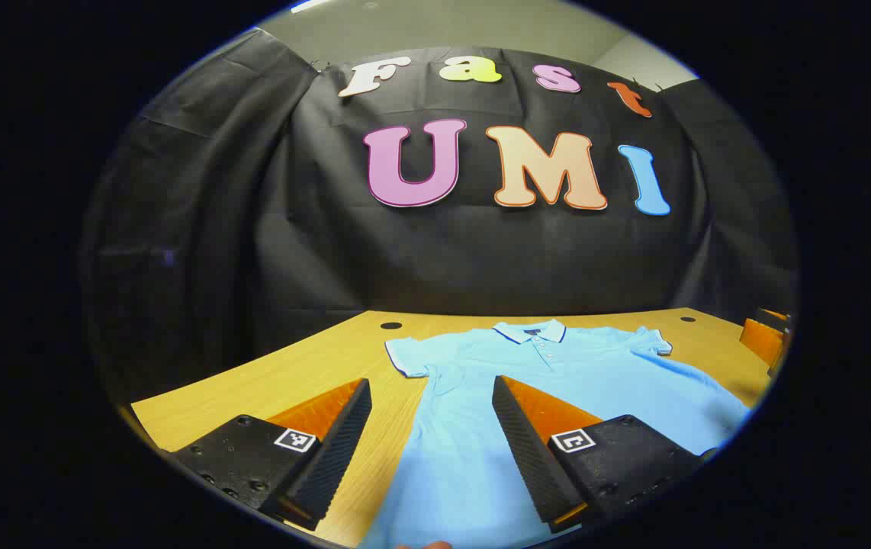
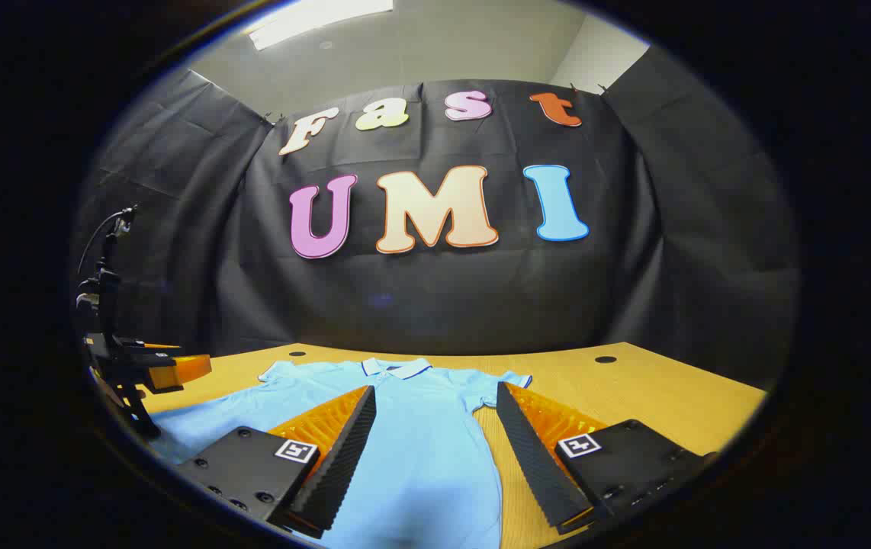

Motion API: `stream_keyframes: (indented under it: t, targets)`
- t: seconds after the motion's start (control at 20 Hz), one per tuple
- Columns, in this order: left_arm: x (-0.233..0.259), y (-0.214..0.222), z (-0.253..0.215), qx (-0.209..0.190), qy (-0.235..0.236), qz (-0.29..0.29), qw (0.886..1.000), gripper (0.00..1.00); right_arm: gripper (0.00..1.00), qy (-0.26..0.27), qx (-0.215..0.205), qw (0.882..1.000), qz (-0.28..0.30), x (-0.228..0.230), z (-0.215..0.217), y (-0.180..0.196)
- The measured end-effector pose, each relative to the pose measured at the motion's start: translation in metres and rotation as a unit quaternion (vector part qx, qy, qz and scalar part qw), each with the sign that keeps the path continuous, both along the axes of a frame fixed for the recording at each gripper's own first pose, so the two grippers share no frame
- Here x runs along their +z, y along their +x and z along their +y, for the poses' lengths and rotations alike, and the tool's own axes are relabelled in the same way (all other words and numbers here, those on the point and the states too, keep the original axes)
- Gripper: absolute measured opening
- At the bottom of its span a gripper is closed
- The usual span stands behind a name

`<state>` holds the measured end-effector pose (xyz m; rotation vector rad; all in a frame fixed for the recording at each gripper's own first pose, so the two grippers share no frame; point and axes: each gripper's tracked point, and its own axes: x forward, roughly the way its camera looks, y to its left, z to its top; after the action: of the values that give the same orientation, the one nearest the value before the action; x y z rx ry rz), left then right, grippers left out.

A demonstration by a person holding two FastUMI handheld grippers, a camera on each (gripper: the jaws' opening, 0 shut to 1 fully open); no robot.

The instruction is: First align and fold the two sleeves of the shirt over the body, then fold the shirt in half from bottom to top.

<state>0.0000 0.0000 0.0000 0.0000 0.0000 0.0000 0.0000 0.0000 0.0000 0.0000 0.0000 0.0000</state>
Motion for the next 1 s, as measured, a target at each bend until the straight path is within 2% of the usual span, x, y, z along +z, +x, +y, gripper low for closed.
stream_keyframes:
  t: [0.45, 0.75, 1.0]
  targets:
    - [-0.007, -0.001, -0.005, -0.009, 0.009, 0.011, 1.0, 0.96, 0.98, -0.015, 0.005, 1.0, 0.011, -0.01, 0.006, 0.003]
    - [-0.001, -0.002, -0.007, -0.005, 0.028, -0.008, 1.0, 0.96, 0.98, -0.002, 0.005, 1.0, 0.019, -0.014, 0.003, 0.004]
    - [-0.002, -0.002, -0.006, -0.005, 0.022, -0.014, 1.0, 0.96, 0.98, -0.003, 0.004, 1.0, 0.018, -0.014, 0.002, 0.004]
